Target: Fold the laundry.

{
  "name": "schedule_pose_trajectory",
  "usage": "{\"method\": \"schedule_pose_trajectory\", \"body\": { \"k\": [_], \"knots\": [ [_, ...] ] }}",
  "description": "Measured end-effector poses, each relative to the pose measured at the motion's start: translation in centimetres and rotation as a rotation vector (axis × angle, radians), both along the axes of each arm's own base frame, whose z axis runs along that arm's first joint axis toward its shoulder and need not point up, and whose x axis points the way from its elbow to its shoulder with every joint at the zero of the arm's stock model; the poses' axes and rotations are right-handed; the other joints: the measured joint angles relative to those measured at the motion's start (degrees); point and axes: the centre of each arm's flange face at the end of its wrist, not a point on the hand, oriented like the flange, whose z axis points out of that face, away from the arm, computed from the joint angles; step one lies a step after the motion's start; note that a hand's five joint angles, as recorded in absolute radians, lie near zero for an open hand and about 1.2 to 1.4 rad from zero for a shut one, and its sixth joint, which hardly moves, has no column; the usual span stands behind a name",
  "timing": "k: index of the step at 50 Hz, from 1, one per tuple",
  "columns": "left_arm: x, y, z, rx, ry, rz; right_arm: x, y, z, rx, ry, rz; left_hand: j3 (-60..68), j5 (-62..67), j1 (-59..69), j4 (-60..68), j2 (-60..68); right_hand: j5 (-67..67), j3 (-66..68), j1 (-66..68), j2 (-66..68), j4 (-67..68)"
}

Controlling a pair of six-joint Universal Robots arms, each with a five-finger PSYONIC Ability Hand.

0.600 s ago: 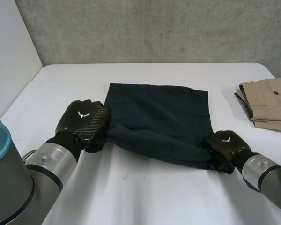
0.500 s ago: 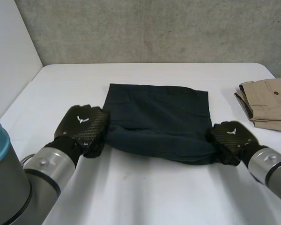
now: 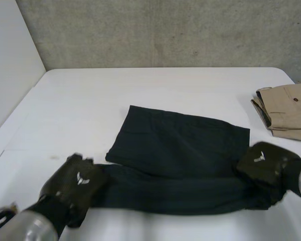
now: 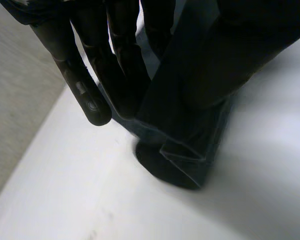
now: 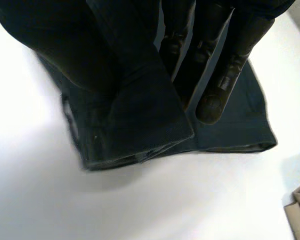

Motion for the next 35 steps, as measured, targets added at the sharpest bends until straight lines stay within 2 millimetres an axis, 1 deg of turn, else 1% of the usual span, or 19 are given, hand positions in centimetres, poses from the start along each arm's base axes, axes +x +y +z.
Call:
{"method": "schedule_pose_trajectory", "body": {
  "k": [1, 2, 4, 6, 8, 9, 12, 14, 15, 16, 17, 18, 22, 24, 26, 28, 33, 34, 35],
  "knots": [
    [-0.9, -1.2, 0.0, -0.031, 0.025, 0.001, 0.4, -1.4, -0.4, -0.011, -0.030, -0.027, 0.00, 0.01, 0.00, 0.00, 0.00, 0.11, 0.00, 1.25, 0.00, 0.00],
    [-1.2, -1.6, -0.1, -0.039, 0.032, 0.001, 0.5, -1.6, -0.5, -0.013, -0.037, -0.032, 0.00, 0.01, 0.00, 0.00, 0.00, 0.11, 0.00, 1.25, 0.00, 0.00],
    [-2.6, -3.4, -0.1, -0.085, 0.070, 0.001, 1.3, -3.3, -1.2, -0.028, -0.077, -0.065, 0.00, 0.89, 0.00, 0.00, 0.00, 0.36, 0.00, 1.97, 0.00, 0.00],
    [-3.4, -4.4, -0.2, -0.110, 0.091, 0.002, 1.6, -4.0, -1.5, -0.042, -0.087, -0.079, 0.00, 0.91, 0.00, 0.00, 0.00, 0.39, 0.00, 2.05, 0.00, 0.00],
    [-5.1, -6.7, -0.3, -0.166, 0.134, 0.003, 2.4, -5.6, -2.1, -0.089, -0.095, -0.110, 0.06, 0.91, 0.00, 0.01, 0.01, 0.40, 0.00, 2.05, 0.01, 0.00],
    [-5.4, -7.1, -0.3, -0.175, 0.141, 0.003, 2.6, -5.9, -2.2, -0.098, -0.095, -0.115, 0.06, 0.91, 0.00, 0.01, 0.01, 0.40, 0.00, 2.05, 0.01, 0.00],
    [-8.4, -10.9, -0.7, -0.260, 0.204, 0.003, 3.6, -8.4, -3.1, -0.193, -0.087, -0.165, 0.06, 0.91, 0.00, 0.01, 0.01, 0.40, 0.00, 2.05, 0.01, 0.01],
    [-9.2, -11.8, -0.8, -0.281, 0.220, 0.002, 3.9, -9.1, -3.3, -0.221, -0.083, -0.181, 0.06, 0.91, 0.00, 0.01, 0.01, 0.40, 0.00, 2.05, 0.01, 0.01],
    [-10.5, -13.4, -1.1, -0.311, 0.244, 0.000, 4.2, -10.1, -3.7, -0.265, -0.079, -0.204, 0.06, 0.91, 0.00, 0.01, 0.01, 0.40, 0.00, 2.05, 0.01, 0.01],
    [-11.3, -14.2, -1.3, -0.326, 0.256, -0.001, 4.4, -10.9, -4.0, -0.295, -0.077, -0.219, 0.06, 0.91, 0.00, 0.01, 0.01, 0.40, 0.00, 2.05, 0.01, 0.02],
    [-11.3, -14.2, -1.3, -0.326, 0.256, -0.001, 4.4, -10.9, -4.0, -0.295, -0.077, -0.219, 0.06, 0.91, 0.00, 0.01, 0.01, 0.40, 0.00, 2.05, 0.01, 0.02],
    [-12.3, -15.4, -1.7, -0.340, 0.269, -0.001, 4.7, -11.8, -4.4, -0.327, -0.077, -0.234, 0.06, 0.91, 0.00, 0.01, 0.01, 0.40, 0.00, 2.05, 0.01, 0.02],
    [-13.9, -17.4, -2.8, -0.353, 0.288, 0.010, 5.2, -13.4, -5.1, -0.378, -0.084, -0.249, 0.06, 0.91, 0.00, 0.01, 0.01, 0.40, 0.00, 2.05, 0.01, 0.03],
    [-14.8, -18.9, -3.7, -0.355, 0.303, 0.029, 5.6, -14.3, -5.5, -0.411, -0.092, -0.257, 0.06, 0.91, 0.00, 0.02, 0.01, 0.40, 0.00, 2.05, 0.01, 0.03],
    [-15.1, -19.4, -4.1, -0.354, 0.310, 0.038, 5.7, -14.7, -5.6, -0.424, -0.096, -0.260, 0.06, 0.91, 0.00, 0.01, 0.01, 0.40, 0.00, 2.05, 0.01, 0.03],
    [-15.6, -20.6, -4.9, -0.350, 0.331, 0.064, 5.9, -15.5, -5.9, -0.454, -0.105, -0.269, 0.06, 0.91, 0.00, 0.02, 0.01, 0.40, 0.00, 2.05, 0.01, 0.03],
    [-16.0, -21.6, -5.8, -0.336, 0.353, 0.091, 6.2, -16.4, -6.3, -0.494, -0.118, -0.280, 0.06, 0.91, 0.00, 0.01, 0.01, 0.40, 0.00, 2.05, 0.01, 0.03],
    [-16.1, -22.0, -6.2, -0.326, 0.359, 0.102, 6.3, -16.9, -6.4, -0.521, -0.129, -0.287, -3.67, -2.28, -2.52, -3.94, -3.85, -1.38, -2.42, 0.31, -2.43, -1.91],
    [-16.2, -22.2, -6.4, -0.318, 0.360, 0.107, 6.3, -17.2, -6.4, -0.535, -0.133, -0.292, -10.63, -8.91, -9.86, -10.96, -10.94, -10.88, -13.09, -8.46, -13.31, -12.66]
  ]
}}
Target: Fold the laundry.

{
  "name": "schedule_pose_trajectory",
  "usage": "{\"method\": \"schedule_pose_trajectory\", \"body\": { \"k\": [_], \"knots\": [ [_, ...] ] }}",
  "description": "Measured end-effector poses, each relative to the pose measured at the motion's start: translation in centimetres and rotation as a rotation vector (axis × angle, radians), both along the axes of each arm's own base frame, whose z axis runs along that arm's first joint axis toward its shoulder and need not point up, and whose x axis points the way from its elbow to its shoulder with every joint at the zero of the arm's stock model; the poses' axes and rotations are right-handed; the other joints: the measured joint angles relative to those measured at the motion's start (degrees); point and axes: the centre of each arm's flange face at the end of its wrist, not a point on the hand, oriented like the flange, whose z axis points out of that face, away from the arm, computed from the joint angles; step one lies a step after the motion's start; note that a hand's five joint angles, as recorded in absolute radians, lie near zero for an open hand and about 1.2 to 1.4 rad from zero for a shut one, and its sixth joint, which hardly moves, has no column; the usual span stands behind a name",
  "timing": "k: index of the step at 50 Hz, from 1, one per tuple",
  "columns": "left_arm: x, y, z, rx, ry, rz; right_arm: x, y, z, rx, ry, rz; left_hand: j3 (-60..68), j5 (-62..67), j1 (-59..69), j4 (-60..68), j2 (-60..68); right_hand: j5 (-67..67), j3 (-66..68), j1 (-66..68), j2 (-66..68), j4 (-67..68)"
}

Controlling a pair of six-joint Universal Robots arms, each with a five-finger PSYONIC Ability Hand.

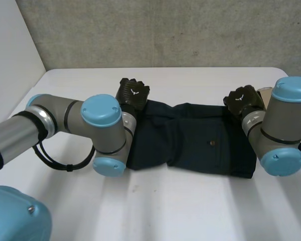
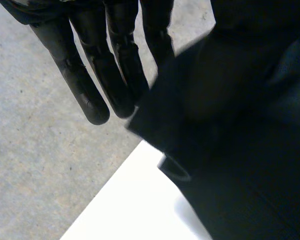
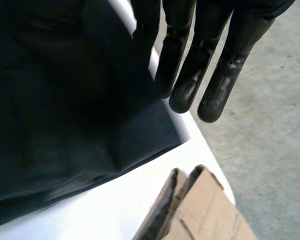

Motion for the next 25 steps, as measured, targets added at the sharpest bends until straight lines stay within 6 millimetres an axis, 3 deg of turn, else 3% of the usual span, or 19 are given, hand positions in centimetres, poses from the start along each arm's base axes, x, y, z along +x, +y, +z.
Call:
{"method": "schedule_pose_trajectory", "body": {
  "k": [1, 2, 3, 4, 5, 6, 11, 14, 16, 19, 21, 22, 25],
  "knots": [
    [-0.1, -0.1, -0.1, 0.005, 0.001, 0.001, 0.0, -0.3, 0.0, -0.017, -0.004, -0.006, -8.07, -8.17, -9.38, -8.27, -9.52, -5.23, -4.59, -5.47, -5.80, -5.60],
    [-0.1, -0.1, -0.2, 0.008, 0.001, 0.002, 0.0, -0.4, 0.0, -0.024, -0.006, -0.011, -8.07, -8.17, -9.38, -8.27, -9.52, -5.23, -4.59, -5.47, -5.80, -5.60],
    [-0.1, -0.2, -0.2, 0.016, -0.001, 0.003, 0.0, -0.7, 0.1, -0.042, -0.011, -0.023, -29.29, -29.55, -33.75, -29.97, -29.88, -24.21, -24.16, -24.07, -24.64, -25.03],
    [-0.2, -0.2, -0.2, 0.023, -0.002, 0.005, 0.0, -0.9, 0.3, -0.058, -0.015, -0.038, -33.74, -33.93, -37.75, -34.54, -35.35, -35.75, -35.38, -31.39, -35.80, -36.42],
    [-0.2, -0.2, -0.2, 0.023, -0.002, 0.005, 0.0, -0.9, 0.3, -0.058, -0.015, -0.038, -33.74, -33.93, -37.75, -34.54, -35.35, -35.75, -35.38, -31.39, -35.80, -36.42],
    [-0.2, -0.1, -0.2, 0.032, -0.002, 0.007, -0.1, -1.0, 0.4, -0.066, -0.019, -0.046, -43.40, -42.66, -43.68, -43.78, -43.80, -39.45, -39.03, -33.11, -39.11, -40.03],
    [-0.1, 0.3, 0.5, 0.059, 0.018, 0.016, -0.6, -1.1, 2.2, -0.112, -0.069, -0.097, -45.37, -44.68, -43.80, -46.15, -45.90, -42.00, -41.57, -33.79, -41.23, -41.98],
    [0.4, 1.1, 2.8, 0.085, 0.090, 0.021, -1.0, -0.7, 4.4, -0.142, -0.126, -0.108, -45.37, -44.68, -43.80, -46.15, -45.90, -42.00, -41.57, -33.79, -41.23, -41.97],
    [0.8, 1.7, 4.0, 0.095, 0.125, 0.020, -1.3, 0.5, 6.9, -0.157, -0.179, -0.098, -45.37, -44.68, -43.80, -46.15, -45.90, -42.00, -41.57, -33.79, -41.23, -41.98],
    [1.7, 2.9, 6.0, 0.113, 0.174, 0.006, -1.8, 2.5, 8.8, -0.123, -0.223, -0.069, -45.37, -44.68, -43.80, -46.15, -45.90, -41.98, -41.57, -33.79, -41.23, -41.98],
    [2.0, 3.3, 6.4, 0.118, 0.183, 0.000, -1.9, 3.0, 9.0, -0.105, -0.231, -0.062, -45.37, -44.68, -43.80, -46.15, -45.90, -41.98, -41.57, -33.79, -41.23, -41.98],
    [2.6, 4.3, 7.1, 0.130, 0.192, -0.018, -2.4, 4.6, 9.0, -0.019, -0.265, -0.046, -45.37, -44.68, -43.80, -46.15, -45.90, -42.00, -41.57, -33.79, -41.23, -41.97],
    [3.8, 6.0, 7.8, 0.150, 0.193, -0.055, -3.3, 6.6, 8.1, 0.145, -0.331, -0.036, -45.37, -44.68, -43.80, -46.15, -45.90, -42.00, -41.57, -33.79, -41.23, -41.98]
  ]
}}
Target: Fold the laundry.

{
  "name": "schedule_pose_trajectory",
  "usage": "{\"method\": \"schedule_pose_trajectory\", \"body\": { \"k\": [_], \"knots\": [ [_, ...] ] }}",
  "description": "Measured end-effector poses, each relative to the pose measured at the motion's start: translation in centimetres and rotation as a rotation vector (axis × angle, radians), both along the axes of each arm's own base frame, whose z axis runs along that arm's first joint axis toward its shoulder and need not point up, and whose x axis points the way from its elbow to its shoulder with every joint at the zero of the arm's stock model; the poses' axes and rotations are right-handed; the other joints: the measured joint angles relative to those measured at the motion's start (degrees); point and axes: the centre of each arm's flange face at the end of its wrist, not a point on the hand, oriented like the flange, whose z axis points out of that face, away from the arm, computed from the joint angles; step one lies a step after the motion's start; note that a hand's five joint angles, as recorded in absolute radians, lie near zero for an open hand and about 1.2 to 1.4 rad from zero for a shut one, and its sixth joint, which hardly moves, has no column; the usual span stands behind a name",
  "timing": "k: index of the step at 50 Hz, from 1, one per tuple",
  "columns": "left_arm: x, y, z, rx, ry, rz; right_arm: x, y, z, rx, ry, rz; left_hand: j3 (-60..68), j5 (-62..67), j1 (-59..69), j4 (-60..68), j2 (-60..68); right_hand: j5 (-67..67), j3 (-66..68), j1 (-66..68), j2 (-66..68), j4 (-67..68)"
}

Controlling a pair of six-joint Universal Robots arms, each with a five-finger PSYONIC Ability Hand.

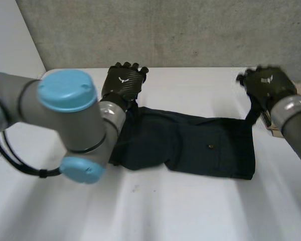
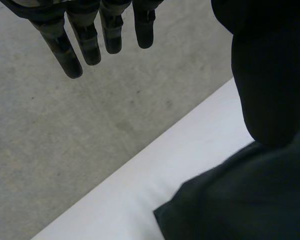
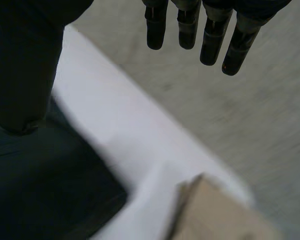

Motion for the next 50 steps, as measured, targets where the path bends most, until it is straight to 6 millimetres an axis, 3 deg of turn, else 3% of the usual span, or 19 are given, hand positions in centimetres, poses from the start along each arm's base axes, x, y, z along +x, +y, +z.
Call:
{"method": "schedule_pose_trajectory", "body": {
  "k": [2, 6, 12, 19, 28, 30, 31, 33, 34, 35, 41, 50],
  "knots": [
    [0.3, 0.4, 0.0, 0.004, -0.001, -0.008, -0.2, 0.4, -0.3, 0.038, -0.018, 0.006, 0.00, 0.00, 0.00, 0.00, 0.00, 0.00, 0.00, 0.00, 0.00, 0.00],
    [2.0, 3.1, -0.4, 0.022, -0.012, -0.056, -1.5, 3.1, -3.1, 0.270, -0.146, 0.045, 0.00, 0.00, 0.00, 0.00, 0.00, 0.00, 0.00, 0.00, 0.00, 0.00],
    [3.4, 5.1, -1.3, 0.023, -0.016, -0.069, -2.7, 4.3, -5.8, 0.324, -0.205, 0.048, 0.00, 0.00, 0.00, 0.00, 0.00, 0.12, 0.14, 0.13, 0.13, 0.13],
    [4.4, 6.0, -2.5, 0.029, -0.015, -0.062, -3.3, 4.1, -8.5, 0.270, -0.205, 0.037, 0.00, 0.00, 0.00, 0.00, 0.00, 5.30, 6.92, 4.86, 6.54, 5.97],
    [4.8, 5.6, -3.3, 0.064, 0.008, -0.043, -3.6, 2.2, -11.1, 0.228, -0.171, -0.018, 0.00, 0.00, 0.00, 0.00, 0.00, 14.47, 16.88, 13.71, 16.50, 15.99],
    [4.8, 5.5, -3.3, 0.069, 0.011, -0.041, -3.7, 1.8, -11.5, 0.226, -0.157, -0.027, 0.00, 0.00, 0.00, 0.00, 0.00, 22.31, 25.56, 20.87, 25.59, 24.41],
    [4.8, 5.5, -3.4, 0.070, 0.012, -0.040, -3.7, 1.7, -11.7, 0.226, -0.150, -0.030, 0.00, 0.00, 0.00, 0.00, 0.00, 22.68, 26.06, 21.29, 26.28, 24.92],
    [4.8, 5.5, -3.4, 0.073, 0.013, -0.040, -3.8, 1.5, -11.9, 0.224, -0.134, -0.034, 0.00, 0.00, 0.00, 0.00, 0.00, 37.35, 41.95, 33.88, 42.08, 40.99],
    [4.8, 5.5, -3.4, 0.073, 0.013, -0.040, -3.8, 1.4, -11.9, 0.223, -0.130, -0.035, 0.00, 0.00, 0.00, 0.00, 0.00, 37.35, 41.95, 33.88, 42.08, 40.99],
    [4.8, 5.5, -3.4, 0.074, 0.013, -0.040, -3.9, 1.3, -11.9, 0.218, -0.117, -0.038, 0.00, 0.00, 0.00, 0.00, 0.00, 48.14, 52.89, 39.47, 53.40, 52.13],
    [4.9, 5.6, -3.5, 0.076, 0.011, -0.041, -4.1, 1.1, -11.6, 0.202, -0.088, -0.038, 0.00, 0.00, 0.00, 0.00, 0.00, 50.16, 54.32, 39.56, 54.58, 54.47],
    [5.1, 5.9, -3.2, 0.073, 0.013, -0.039, -7.6, -0.6, -8.1, 0.115, 0.173, -0.062, 0.00, 0.00, 0.00, 0.00, 0.00, 51.07, 54.32, 40.30, 54.59, 54.63]
  ]
}}
